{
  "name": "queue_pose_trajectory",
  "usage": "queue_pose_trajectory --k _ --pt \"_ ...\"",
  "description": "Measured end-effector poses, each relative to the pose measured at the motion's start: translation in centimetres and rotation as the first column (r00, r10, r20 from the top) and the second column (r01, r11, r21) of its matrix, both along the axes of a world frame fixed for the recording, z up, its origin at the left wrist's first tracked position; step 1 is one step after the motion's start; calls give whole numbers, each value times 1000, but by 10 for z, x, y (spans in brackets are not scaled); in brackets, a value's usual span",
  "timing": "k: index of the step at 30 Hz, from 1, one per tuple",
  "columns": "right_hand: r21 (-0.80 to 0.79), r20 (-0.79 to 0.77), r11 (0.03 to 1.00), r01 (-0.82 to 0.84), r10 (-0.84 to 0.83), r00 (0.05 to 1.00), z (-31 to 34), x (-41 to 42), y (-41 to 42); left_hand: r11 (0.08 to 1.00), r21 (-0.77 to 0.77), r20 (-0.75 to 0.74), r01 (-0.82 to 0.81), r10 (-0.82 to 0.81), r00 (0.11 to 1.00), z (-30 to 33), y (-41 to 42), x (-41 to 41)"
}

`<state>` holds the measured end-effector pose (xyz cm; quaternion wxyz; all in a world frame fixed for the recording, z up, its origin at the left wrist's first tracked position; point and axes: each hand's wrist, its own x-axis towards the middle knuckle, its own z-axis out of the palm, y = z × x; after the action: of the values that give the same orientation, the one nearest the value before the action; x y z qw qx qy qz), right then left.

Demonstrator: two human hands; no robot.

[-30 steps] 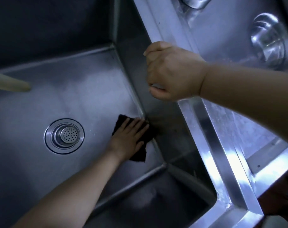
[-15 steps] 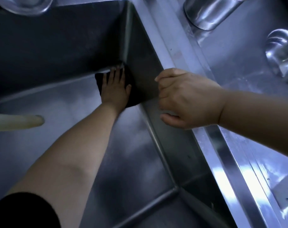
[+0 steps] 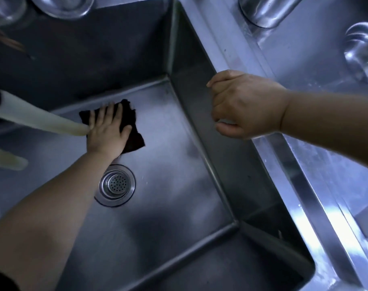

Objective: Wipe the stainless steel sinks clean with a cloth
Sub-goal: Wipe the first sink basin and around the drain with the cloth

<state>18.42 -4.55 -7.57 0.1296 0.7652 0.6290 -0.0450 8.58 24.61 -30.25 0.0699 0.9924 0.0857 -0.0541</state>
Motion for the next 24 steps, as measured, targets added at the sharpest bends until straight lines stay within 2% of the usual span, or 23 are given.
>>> queue_pose_trajectory --k 8,14,16,19,24 --pt "-2 70 999 -51 51 996 -2 -3 -1 957 14 -19 -290 290 957 5 62 -89" --pt "53 60 997 -58 55 997 -6 -1 -1 877 -8 -38 -480 479 877 3 37 -89" --pt "58 62 996 -60 57 996 -7 0 -2 915 -2 -59 -404 403 913 2 7 -74" --pt "44 37 998 -47 46 998 -7 0 -4 980 -12 -79 -198 197 977 3 -52 -48" --pt "51 0 998 -36 36 999 -7 3 -4 1000 -6 -124 28 -28 992 6 -142 -48"
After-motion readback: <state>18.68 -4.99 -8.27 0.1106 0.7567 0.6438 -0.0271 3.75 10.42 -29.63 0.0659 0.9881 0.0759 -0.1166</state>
